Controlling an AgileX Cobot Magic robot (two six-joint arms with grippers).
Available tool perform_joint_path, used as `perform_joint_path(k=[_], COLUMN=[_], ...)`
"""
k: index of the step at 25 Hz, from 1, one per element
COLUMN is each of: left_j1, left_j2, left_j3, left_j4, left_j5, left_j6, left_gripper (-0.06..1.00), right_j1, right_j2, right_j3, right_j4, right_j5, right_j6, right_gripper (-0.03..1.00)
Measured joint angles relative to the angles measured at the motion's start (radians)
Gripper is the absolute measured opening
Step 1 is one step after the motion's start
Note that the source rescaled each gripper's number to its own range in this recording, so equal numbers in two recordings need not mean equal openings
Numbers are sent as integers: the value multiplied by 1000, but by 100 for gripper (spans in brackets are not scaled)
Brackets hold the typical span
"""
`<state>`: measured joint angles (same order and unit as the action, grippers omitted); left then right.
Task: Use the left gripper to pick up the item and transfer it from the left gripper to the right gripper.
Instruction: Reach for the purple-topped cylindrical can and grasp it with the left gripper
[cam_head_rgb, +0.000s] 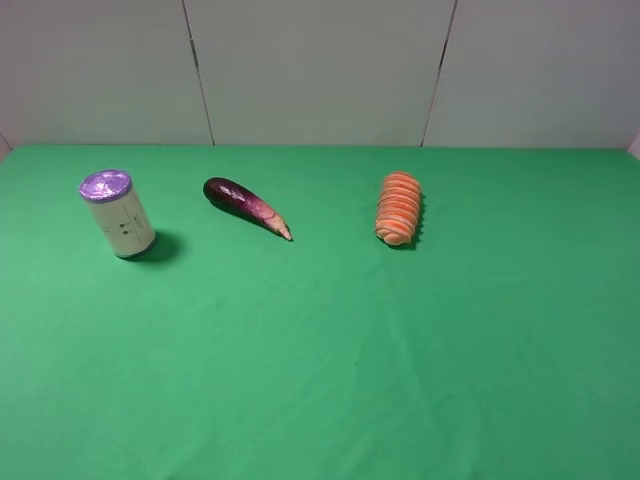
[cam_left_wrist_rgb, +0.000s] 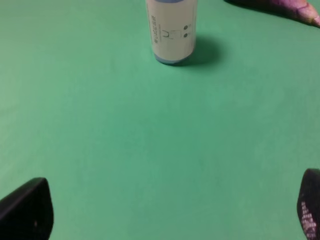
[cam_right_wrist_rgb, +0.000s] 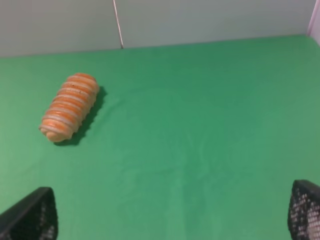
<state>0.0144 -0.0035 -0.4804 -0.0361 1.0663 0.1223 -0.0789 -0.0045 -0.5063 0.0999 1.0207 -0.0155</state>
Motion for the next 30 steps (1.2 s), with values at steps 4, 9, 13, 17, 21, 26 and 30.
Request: perform_joint_path(k=[4,9,13,17,21,26,30], left_j1=[0,0,0,0,0,0,0], left_j2=[0,0,55,180,337,532,669], left_j3=[0,-18,-65,-139,-229,-323,-378], left_j4=[0,0,0,0,0,0,-3], left_j5=[0,0,7,8,8,-9,-22], left_j6=[0,0,0,0,0,0,0], left_gripper=[94,94,94,94,97,100,100], right_j1=[0,0,0,0,0,0,0], right_j2=[0,0,0,0,0,0,0], right_j3=[0,0,0,0,0,0,0], right_j4=[0,0,0,0,0,0,0], right_j5=[0,0,0,0,0,0,0], right_j6=[0,0,0,0,0,0,0], right_gripper=[100,100,100,100,100,100,100])
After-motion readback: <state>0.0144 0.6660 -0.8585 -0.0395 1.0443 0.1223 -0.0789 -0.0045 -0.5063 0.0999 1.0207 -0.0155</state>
